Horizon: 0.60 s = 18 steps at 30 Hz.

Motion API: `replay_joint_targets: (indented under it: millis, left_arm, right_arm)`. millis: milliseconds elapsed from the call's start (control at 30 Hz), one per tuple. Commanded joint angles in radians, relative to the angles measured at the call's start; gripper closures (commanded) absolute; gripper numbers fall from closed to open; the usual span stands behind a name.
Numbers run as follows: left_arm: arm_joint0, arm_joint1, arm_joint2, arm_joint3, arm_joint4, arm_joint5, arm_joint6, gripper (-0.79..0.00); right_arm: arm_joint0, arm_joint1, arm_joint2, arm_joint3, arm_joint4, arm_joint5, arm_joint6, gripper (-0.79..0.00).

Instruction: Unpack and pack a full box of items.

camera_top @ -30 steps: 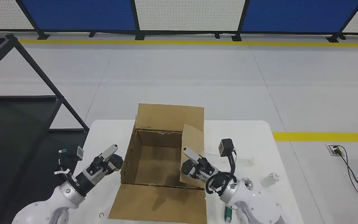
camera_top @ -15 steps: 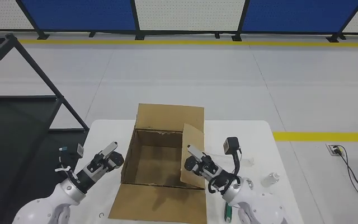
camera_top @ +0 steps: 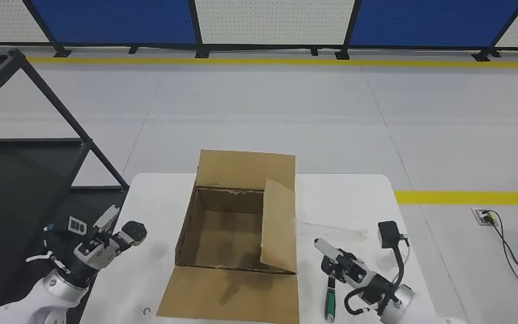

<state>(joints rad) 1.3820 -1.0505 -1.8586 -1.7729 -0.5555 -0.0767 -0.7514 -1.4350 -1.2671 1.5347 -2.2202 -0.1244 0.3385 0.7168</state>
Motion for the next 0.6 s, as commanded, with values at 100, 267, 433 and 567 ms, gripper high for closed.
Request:
replay_joint_targets:
  millis: [100, 267, 433, 567]
  left_arm:
    - [0.023, 0.000, 0.017, -0.047, -0.041, -0.045, -0.092, -0.785]
    - [0.042, 0.002, 0.019, -0.109, -0.111, -0.069, -0.194, -0.785]
    - [0.058, 0.006, 0.051, -0.186, -0.052, -0.036, -0.213, -0.785]
    - [0.051, 0.005, 0.115, -0.198, 0.095, -0.009, -0.107, -0.785]
  right_arm:
    - [-0.015, 0.009, -0.015, -0.027, -0.032, 0.009, 0.049, -0.785]
    - [0.009, 0.012, -0.052, -0.013, -0.050, 0.020, 0.046, -0.785]
    - [0.024, 0.015, -0.072, -0.002, -0.038, 0.008, 0.040, -0.785]
    - [0.027, 0.017, -0.083, 0.009, -0.028, -0.008, 0.040, -0.785]
